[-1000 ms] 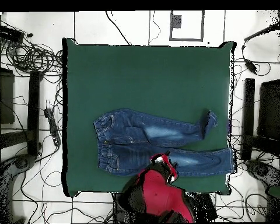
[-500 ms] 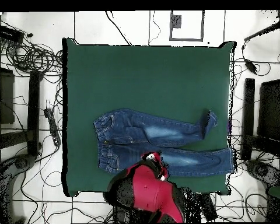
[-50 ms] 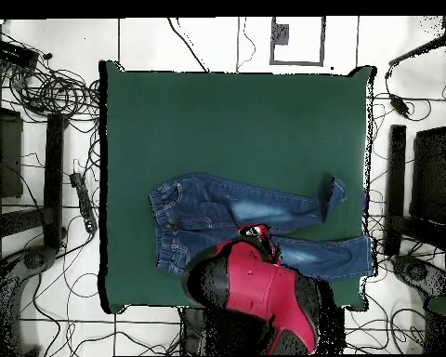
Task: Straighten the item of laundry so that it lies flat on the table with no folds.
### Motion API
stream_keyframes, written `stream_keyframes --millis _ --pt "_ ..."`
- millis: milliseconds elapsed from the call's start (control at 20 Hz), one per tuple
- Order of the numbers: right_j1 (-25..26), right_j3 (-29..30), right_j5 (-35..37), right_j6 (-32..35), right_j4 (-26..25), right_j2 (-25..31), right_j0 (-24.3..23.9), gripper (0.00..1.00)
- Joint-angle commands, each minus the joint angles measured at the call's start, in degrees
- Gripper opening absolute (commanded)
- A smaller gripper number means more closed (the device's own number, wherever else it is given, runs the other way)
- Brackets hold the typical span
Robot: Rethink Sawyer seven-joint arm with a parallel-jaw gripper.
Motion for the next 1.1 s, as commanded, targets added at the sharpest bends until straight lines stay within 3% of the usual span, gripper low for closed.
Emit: stream_keyframes --millis 50,200,450,600,1100 --pt "-0.2 -5.9 9.0 -9.7 -2.8 7.1 -1.0 1.00" --pt "-1.5 -5.8 10.4 -10.2 -3.4 9.3 -3.4 1.00" --pt "1.0 -9.9 18.1 -3.3 -1.5 8.1 0.2 1.00" --pt "1.9 -10.7 18.1 -0.5 -1.3 7.5 1.8 1.00" --pt "6.1 -8.4 7.3 8.3 1.1 7.6 5.6 1.00"
